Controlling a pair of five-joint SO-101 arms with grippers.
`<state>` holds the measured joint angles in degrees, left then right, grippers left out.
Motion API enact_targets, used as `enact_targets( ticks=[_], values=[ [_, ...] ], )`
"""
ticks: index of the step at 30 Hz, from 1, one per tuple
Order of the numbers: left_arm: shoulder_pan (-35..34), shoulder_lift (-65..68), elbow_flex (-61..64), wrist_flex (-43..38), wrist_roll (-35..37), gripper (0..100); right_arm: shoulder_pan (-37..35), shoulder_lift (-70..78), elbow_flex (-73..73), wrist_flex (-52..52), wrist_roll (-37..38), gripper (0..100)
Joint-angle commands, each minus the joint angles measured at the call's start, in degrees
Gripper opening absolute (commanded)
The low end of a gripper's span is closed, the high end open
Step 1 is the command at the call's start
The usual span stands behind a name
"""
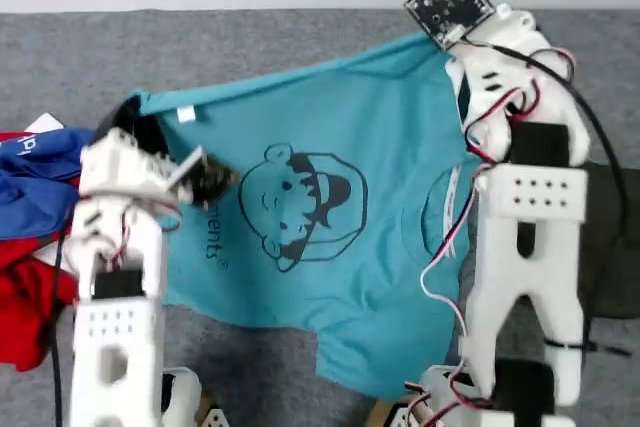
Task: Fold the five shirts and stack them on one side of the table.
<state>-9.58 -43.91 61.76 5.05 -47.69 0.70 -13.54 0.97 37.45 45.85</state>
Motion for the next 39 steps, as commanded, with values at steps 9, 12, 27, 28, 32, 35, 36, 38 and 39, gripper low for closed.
enact_targets(
  ticks=[9, 12, 27, 28, 32, 35, 36, 38, 39],
  values=[
    [0.18, 40.79, -38.55, -1.58, -0.35, 1, -1.27, 10.86, -0.79, -26.24, 2.46, 1.0],
    [0.18, 46.77, -45.76, -1.58, -0.35, 1, -1.27, 12.44, -0.79, -30.02, 5.45, 1.0],
    [0.70, 50.11, -49.36, 18.73, -0.53, 1, -1.27, 8.92, -0.53, -6.73, 8.18, 1.0],
    [0.53, 50.11, -49.36, 21.71, -0.53, 1, -1.27, 8.04, -0.53, -2.77, 8.18, 1.0],
    [0.44, 50.11, -49.45, 32.88, -1.93, 1, -1.19, 5.23, -0.44, 10.95, 8.18, 1.0],
    [0.44, 50.11, -49.45, 41.23, -7.91, 1, -1.19, 3.30, -0.53, 19.56, 8.26, 1.0],
    [0.44, 50.11, -49.45, 43.96, -9.58, 1, -1.27, 2.77, -0.53, 22.11, 8.26, 1.0],
    [0.44, 50.11, -49.54, 48.88, -11.60, 1, -1.36, 1.89, -0.62, 27.47, 8.53, 1.0],
    [0.35, 50.11, -49.80, 51.16, -12.22, 1, -1.45, 1.54, -0.62, 30.11, 9.23, 1.0]
  ],
)
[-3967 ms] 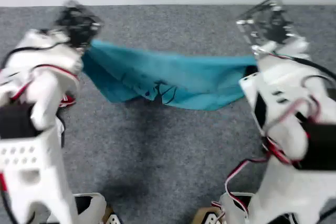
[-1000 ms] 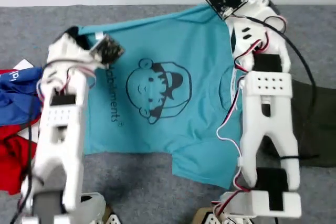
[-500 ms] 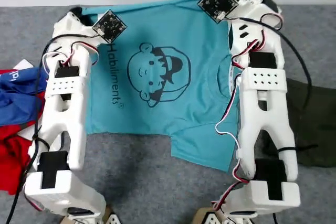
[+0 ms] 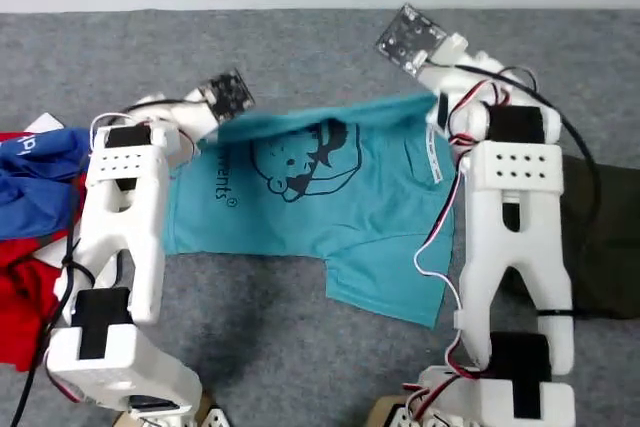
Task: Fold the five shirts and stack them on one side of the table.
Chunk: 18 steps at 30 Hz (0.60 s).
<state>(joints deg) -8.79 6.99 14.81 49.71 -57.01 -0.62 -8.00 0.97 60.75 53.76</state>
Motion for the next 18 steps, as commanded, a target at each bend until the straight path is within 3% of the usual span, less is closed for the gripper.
enact_targets(
  ticks=[1, 8, 18],
  values=[
    [-0.53, -0.79, -3.56, 9.14, -3.52, 1, -0.13, -4.53, -0.62, 9.45, 2.02, 1.0],
    [-1.58, -0.18, -8.84, 24.88, -10.20, 1, -0.31, -5.23, -0.44, 26.24, 2.29, 1.0],
    [-1.49, 0.00, -5.49, 24.97, -13.10, 1, -6.20, -0.31, -0.26, 40.48, 1.93, 1.0]
  ],
)
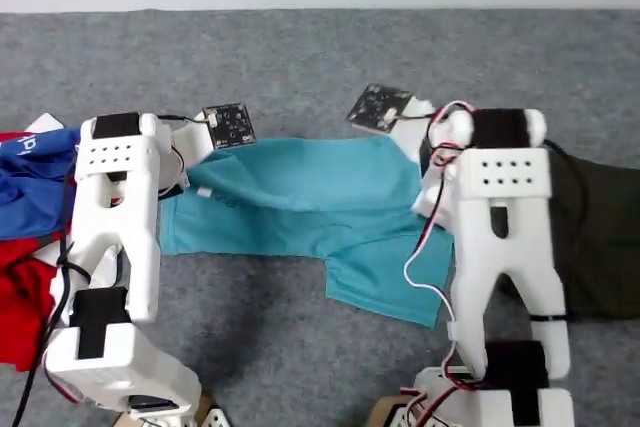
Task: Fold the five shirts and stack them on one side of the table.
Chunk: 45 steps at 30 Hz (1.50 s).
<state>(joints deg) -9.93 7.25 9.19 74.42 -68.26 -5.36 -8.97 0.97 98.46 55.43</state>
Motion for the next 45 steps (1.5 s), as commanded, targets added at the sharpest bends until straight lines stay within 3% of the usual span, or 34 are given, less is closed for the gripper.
enact_targets(
  ticks=[1, 6, 10, 17, 22, 27, 29, 34, 38, 45],
  values=[
    [-0.44, -0.26, 0.66, 0.26, -2.11, 1, -1.63, 1.54, -0.26, 3.30, 0.26, 1.0],
    [-0.44, -0.35, 1.89, 0.70, -3.78, 1, -1.45, 4.26, -0.26, 3.74, 0.26, 1.3],
    [-0.62, -0.97, 1.54, 2.90, -3.69, 10, -1.63, 3.38, -0.26, 4.44, 0.26, 3.5],
    [-2.73, -4.31, -5.41, 11.43, -2.11, 11, -1.80, -6.29, -0.53, 4.44, -4.04, 28.4],
    [-2.46, -8.53, -8.75, 16.70, -4.92, 11, -2.59, -10.07, -0.62, 2.68, -4.31, 25.9],
    [-2.55, -8.70, -8.75, 13.98, -4.84, 10, -2.33, -8.31, -0.35, -5.41, -4.40, 20.3],
    [-2.55, -6.95, -8.57, 9.05, -0.53, 10, -2.24, -5.76, -0.35, -10.42, -4.48, 17.3],
    [-1.32, 0.18, -8.66, -6.42, 19.43, 5, -2.33, 4.44, -0.62, -22.37, -4.57, 2.7],
    [2.02, 5.98, -8.66, -8.97, 31.47, 1, -1.71, 13.14, -0.62, -30.90, -4.57, 1.1],
    [6.24, 19.08, -11.56, -11.69, 39.12, 1, 1.80, 27.03, -0.70, -47.25, -4.57, 0.9]
  ],
)
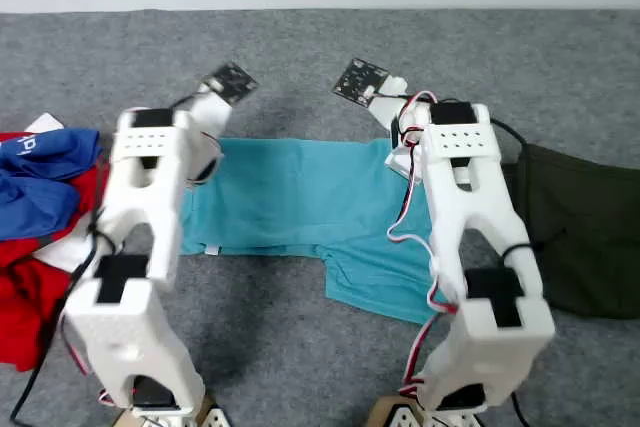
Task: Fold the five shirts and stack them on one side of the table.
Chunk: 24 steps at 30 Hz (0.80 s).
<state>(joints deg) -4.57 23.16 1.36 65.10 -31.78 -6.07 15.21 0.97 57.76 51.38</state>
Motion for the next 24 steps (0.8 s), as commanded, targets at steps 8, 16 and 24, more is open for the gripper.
enact_targets(
  ticks=[8, 16, 24],
  values=[
    [-0.88, 17.32, -23.52, 6.42, 3.52, 1, 7.60, 15.87, -11.16, -13.14, -0.53, 0.9],
    [-1.93, 24.97, -44.26, 25.14, 3.60, 1, 6.55, 22.20, -27.52, 1.10, -0.53, 0.9],
    [-1.85, 24.88, -62.90, 35.69, 3.78, 1, 1.98, 17.36, -36.48, 14.64, -5.10, 0.9]
  ],
)
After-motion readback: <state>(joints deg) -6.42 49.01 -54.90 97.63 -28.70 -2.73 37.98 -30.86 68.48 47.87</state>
